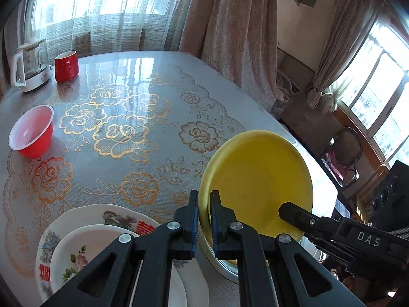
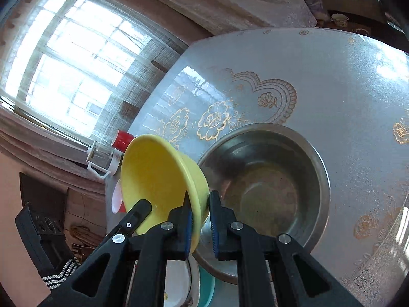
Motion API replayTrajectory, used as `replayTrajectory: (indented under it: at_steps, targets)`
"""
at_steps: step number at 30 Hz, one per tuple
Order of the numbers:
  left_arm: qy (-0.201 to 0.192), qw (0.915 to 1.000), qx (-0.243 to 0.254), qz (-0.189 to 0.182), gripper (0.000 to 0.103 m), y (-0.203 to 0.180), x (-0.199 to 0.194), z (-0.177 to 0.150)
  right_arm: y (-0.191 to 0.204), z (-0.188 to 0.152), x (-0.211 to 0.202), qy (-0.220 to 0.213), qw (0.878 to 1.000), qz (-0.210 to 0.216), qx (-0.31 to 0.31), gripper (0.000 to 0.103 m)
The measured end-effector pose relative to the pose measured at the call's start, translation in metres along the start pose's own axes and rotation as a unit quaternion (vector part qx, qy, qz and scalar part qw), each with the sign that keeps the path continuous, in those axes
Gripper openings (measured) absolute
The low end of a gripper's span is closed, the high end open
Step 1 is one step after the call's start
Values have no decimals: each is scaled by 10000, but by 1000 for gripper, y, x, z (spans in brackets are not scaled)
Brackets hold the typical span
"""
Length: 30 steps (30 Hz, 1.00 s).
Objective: Organize plates and bowls
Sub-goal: 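Lift and carry the yellow bowl with both tools toward the steel bowl, then lower the yellow bowl into the steel bowl and open both tools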
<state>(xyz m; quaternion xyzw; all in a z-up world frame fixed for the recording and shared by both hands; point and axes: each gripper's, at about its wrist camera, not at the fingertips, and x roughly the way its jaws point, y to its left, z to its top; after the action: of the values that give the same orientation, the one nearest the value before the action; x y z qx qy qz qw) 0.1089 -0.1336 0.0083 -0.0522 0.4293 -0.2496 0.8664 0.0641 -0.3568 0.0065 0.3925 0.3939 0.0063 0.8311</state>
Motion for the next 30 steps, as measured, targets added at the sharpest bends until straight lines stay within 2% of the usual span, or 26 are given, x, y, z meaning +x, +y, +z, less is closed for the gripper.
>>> replayTrajectory:
  at_steps: [5,11,19,22,30]
  targets:
    - [271,9996,55,-42,9,-14,17,-12,-22,-7,-4,-60,9997,-131,209,12]
    - [401,9990,216,50,9,-30,29,-20,-41,-8,-13,-134,9991,-300,259,13]
    - [545,9974,399,241,10,-37,45,-26,-50,-8,-13,-154,9987,-410,255,13]
    - [641,9972,312,212,10,-33,49,-28,-56,-9,-13,-114,9986,-409,329,13]
    - [641,9969,350,286,10,-35,55,-28,-54,-7,-13,-152,9983,-533,183,12]
